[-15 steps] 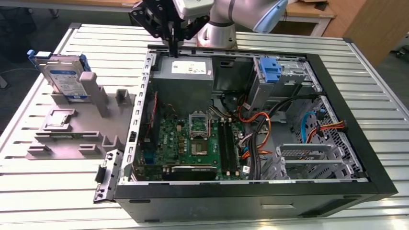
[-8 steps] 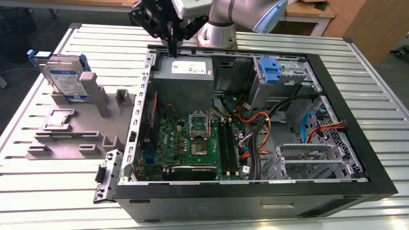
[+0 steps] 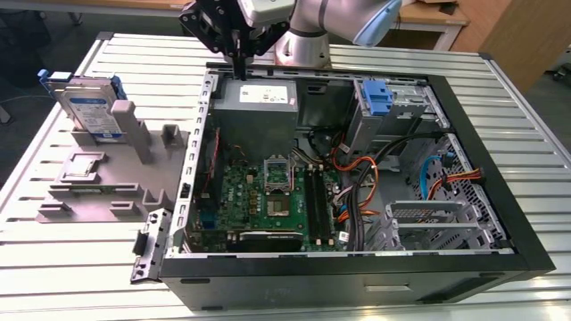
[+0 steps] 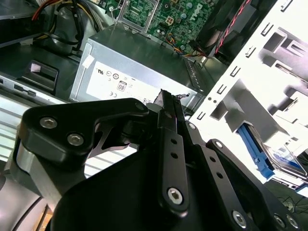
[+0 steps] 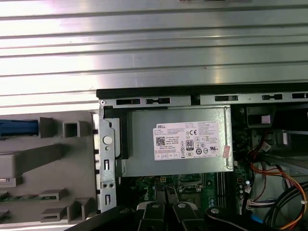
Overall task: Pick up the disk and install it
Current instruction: 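Reach for the disk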
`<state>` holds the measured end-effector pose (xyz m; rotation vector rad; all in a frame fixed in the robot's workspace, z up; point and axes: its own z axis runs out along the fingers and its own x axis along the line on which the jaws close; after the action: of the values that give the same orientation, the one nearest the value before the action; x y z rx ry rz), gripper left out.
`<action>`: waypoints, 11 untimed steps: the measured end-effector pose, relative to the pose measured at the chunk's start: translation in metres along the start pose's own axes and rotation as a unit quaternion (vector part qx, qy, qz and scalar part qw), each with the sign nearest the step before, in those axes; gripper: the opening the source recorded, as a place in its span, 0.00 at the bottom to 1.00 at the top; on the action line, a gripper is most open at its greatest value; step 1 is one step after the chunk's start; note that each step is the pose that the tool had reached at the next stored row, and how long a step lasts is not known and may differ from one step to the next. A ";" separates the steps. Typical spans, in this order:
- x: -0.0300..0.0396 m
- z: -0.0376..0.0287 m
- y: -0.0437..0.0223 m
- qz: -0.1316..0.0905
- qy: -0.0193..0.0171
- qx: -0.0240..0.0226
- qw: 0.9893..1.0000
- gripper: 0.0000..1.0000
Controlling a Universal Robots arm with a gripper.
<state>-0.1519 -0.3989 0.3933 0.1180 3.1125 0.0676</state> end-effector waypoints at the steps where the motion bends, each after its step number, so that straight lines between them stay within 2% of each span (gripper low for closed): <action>1: 0.0002 0.0000 0.0000 0.000 0.000 0.000 1.000 0.15; 11: 0.0027 -0.0001 -0.0002 0.000 0.000 0.000 1.000 0.15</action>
<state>-0.1546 -0.3989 0.3933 0.1180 3.1125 0.0676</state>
